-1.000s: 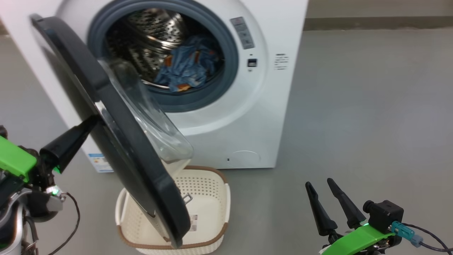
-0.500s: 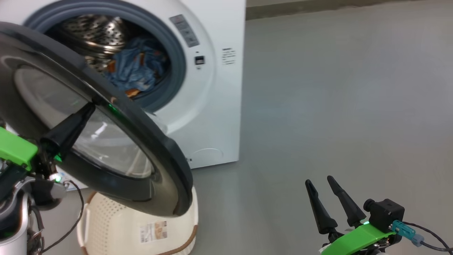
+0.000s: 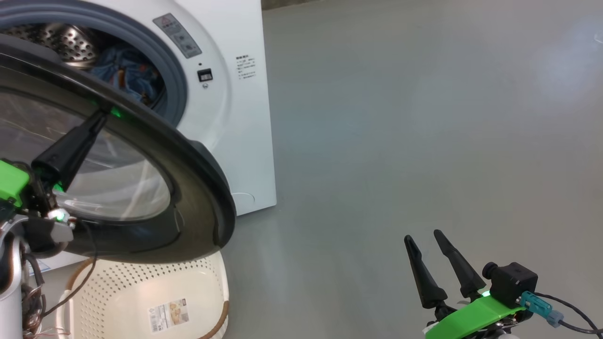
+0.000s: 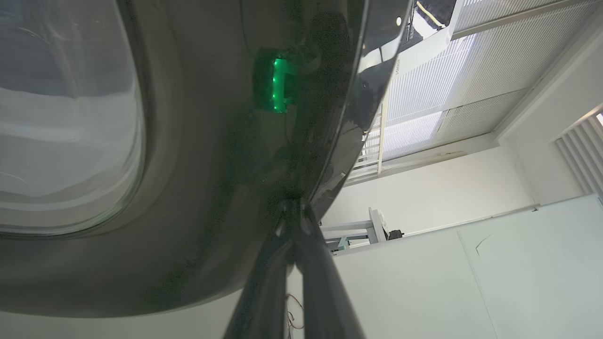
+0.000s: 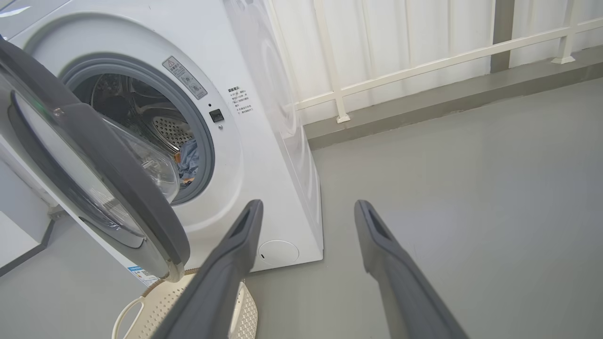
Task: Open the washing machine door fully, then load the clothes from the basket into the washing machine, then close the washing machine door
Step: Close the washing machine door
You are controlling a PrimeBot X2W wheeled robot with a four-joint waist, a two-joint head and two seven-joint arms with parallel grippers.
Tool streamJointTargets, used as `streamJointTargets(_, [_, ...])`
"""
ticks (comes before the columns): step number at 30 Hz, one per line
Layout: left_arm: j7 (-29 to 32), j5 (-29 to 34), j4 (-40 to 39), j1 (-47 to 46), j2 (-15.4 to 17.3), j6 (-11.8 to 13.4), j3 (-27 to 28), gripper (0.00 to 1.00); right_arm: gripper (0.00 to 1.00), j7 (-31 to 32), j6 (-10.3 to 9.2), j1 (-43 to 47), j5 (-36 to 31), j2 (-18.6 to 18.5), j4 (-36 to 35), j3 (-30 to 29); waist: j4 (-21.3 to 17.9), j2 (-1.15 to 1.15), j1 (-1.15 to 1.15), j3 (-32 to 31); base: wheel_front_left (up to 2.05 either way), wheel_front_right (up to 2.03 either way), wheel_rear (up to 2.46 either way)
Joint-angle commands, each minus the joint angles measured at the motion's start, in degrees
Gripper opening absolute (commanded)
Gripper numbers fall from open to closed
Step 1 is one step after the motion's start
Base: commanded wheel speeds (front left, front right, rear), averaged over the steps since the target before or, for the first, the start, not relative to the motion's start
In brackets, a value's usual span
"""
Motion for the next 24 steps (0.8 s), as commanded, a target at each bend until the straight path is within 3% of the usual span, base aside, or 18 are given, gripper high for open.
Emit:
streamJointTargets(1, [-0.53,0.38,-0.78,-2.93,2.46,-0.77,2.15,0.00,1.00,-0.27,0.16,-1.30,-0.57,0.35,-1.55,1.07,-0.52,0.00,0.00,0.50,0.00,0.00,0.00])
streamJointTargets(24, [-1.26,1.06,3.26,-4.93,3.55,-3.79,3.20,0.00,1.00,-0.27,0.16,-1.74,-1.35,1.59,-1.77,0.93,-0.41,0.00,0.00,1.51,0.00,0.00,0.00])
